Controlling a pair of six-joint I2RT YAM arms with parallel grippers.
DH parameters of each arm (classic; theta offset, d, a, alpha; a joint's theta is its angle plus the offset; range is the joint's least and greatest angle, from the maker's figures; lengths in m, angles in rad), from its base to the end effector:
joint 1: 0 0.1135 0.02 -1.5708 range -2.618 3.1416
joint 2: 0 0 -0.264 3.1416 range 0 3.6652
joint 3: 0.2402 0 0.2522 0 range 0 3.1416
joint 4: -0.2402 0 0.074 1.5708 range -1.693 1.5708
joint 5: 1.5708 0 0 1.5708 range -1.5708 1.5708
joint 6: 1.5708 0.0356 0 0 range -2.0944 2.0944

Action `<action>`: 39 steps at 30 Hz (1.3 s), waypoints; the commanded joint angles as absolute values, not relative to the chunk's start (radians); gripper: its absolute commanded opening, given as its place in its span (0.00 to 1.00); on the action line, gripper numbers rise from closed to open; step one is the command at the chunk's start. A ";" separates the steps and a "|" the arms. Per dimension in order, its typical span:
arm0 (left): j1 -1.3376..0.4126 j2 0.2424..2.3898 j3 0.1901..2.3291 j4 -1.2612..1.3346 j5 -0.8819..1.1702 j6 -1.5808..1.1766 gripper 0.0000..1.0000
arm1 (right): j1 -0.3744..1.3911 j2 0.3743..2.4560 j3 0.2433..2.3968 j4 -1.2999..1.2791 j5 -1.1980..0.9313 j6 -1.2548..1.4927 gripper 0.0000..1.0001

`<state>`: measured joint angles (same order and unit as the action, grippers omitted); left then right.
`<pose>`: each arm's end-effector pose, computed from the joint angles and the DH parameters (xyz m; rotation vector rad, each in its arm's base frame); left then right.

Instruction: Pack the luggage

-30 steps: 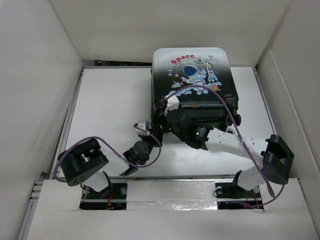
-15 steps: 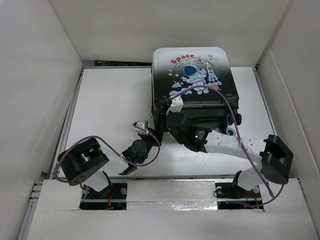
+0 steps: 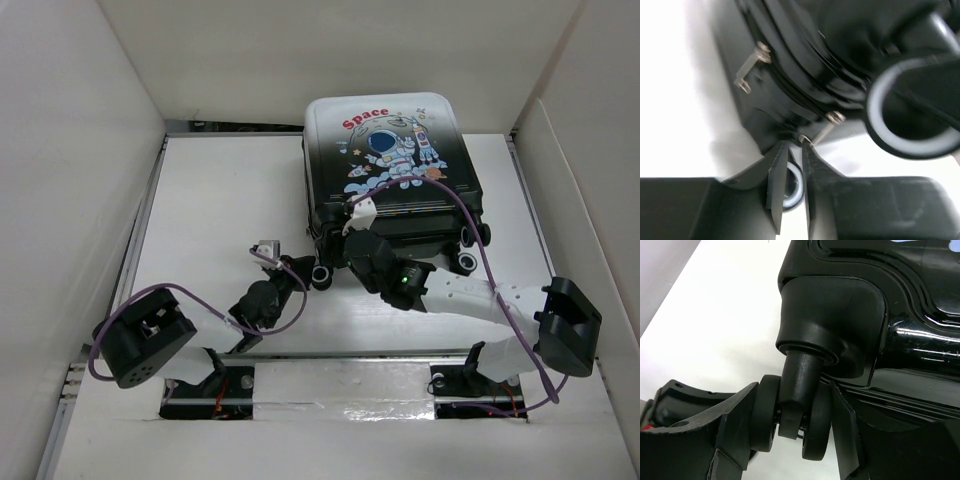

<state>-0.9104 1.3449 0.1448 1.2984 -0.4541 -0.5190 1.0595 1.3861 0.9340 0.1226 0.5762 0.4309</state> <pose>0.1418 -0.1571 0.1746 -0.0828 1.5352 -0.8174 0.1717 0.2664 0.2864 -0.1974 1.8637 0.4895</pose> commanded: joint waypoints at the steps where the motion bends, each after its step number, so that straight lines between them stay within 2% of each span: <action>1: -0.934 1.376 0.182 1.399 -0.327 -0.466 0.17 | 1.043 1.381 0.942 0.150 0.555 0.359 0.05; 2: -0.943 1.390 0.187 1.413 -0.301 -0.460 0.26 | 1.043 1.385 0.948 0.149 0.551 0.360 0.05; 3: -0.943 1.406 0.192 1.431 -0.289 -0.456 0.39 | 1.043 1.387 0.950 0.147 0.545 0.362 0.05; 6: -0.953 1.476 0.204 1.503 -0.245 -0.468 0.49 | 1.043 1.385 0.950 0.153 0.529 0.361 0.05; 13: -0.953 1.565 0.273 1.557 -0.279 -0.482 0.48 | 1.043 1.385 0.954 0.153 0.492 0.356 0.04; 25: -0.953 1.532 0.318 1.456 -0.452 -0.413 0.41 | 1.043 1.368 0.942 0.164 0.471 0.353 0.03; 32: -0.953 1.525 0.354 1.424 -0.501 -0.342 0.43 | 1.043 1.374 0.942 0.192 0.434 0.348 0.03; 36: -0.953 1.514 0.365 1.425 -0.514 -0.318 0.54 | 1.043 1.376 0.939 0.202 0.428 0.348 0.03; 39: -0.953 1.519 0.391 1.439 -0.503 -0.316 0.56 | 1.043 1.382 0.936 0.216 0.408 0.351 0.02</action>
